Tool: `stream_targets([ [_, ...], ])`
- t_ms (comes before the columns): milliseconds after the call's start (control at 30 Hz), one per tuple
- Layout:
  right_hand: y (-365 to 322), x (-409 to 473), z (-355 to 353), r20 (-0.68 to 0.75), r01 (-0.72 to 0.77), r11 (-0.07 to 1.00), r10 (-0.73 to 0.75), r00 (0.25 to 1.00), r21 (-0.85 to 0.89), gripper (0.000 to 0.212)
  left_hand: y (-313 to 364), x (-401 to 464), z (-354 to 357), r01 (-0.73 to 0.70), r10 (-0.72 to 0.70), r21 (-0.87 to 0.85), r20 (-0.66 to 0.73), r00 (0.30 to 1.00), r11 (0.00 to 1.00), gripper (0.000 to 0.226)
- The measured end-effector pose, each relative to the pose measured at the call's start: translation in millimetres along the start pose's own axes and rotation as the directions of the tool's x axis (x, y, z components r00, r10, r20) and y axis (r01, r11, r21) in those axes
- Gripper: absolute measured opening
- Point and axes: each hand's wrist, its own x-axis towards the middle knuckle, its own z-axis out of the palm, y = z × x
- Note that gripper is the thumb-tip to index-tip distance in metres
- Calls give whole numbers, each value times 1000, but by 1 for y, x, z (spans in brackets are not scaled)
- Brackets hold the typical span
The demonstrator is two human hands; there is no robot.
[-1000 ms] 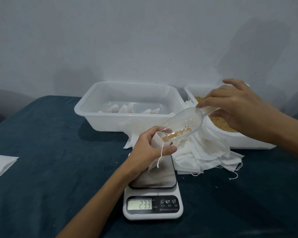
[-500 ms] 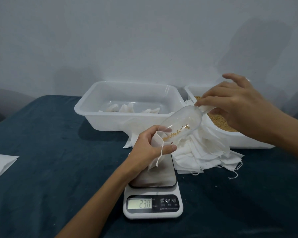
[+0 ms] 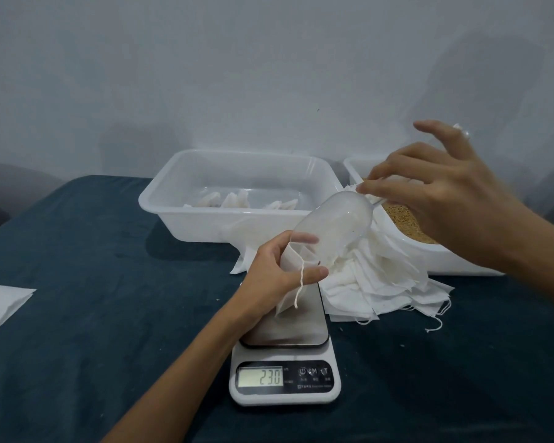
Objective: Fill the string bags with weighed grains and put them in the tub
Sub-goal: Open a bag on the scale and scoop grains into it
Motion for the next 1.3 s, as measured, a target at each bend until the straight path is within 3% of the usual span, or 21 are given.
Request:
stream_targets([
  [200, -3, -6, 8, -86, -20, 1000, 19, 996, -18, 49, 0, 0, -1, -26, 26, -6, -38, 999, 1000, 43],
  [400, 4, -23, 24, -56, -245, 955, 257, 965, 167, 35, 2, 0, -1, -33, 29, -43, -85, 996, 999, 40],
  [500, 11, -39, 34, 86, -464, 820, 464, 882, 335, 42, 2, 1, -2, -37, 34, -22, -113, 993, 999, 39],
  [633, 24, -60, 59, 222, -732, 529, 724, 653, 430, 34, 1, 1, 0, -9, 9, 7, -64, 998, 1000, 46],
  [733, 36, -72, 82, 288, -886, 364, 849, 443, 287, 36, 0, 0, 2, 13, -12, 40, -42, 999, 999, 48],
  [867, 38, -78, 109, 362, -957, 290, 895, 262, -24, 29, -1, 1, 1, 18, -8, 100, -104, 995, 995, 40],
  [1033, 41, -75, 120, 465, -922, 292, 873, 148, -253, 2, -2, 1, 0, 4, 4, 86, -86, 996, 996, 41],
  [1200, 40, -67, 119, 515, -895, 320, 848, 124, -311, 15, -3, 2, 3, -34, 35, 90, -10, 999, 995, 34],
  [1300, 40, -62, 120, 543, -878, 337, 833, 110, -339, 4, -4, 3, 1, -82, 82, 81, 6, 997, 993, 29],
])
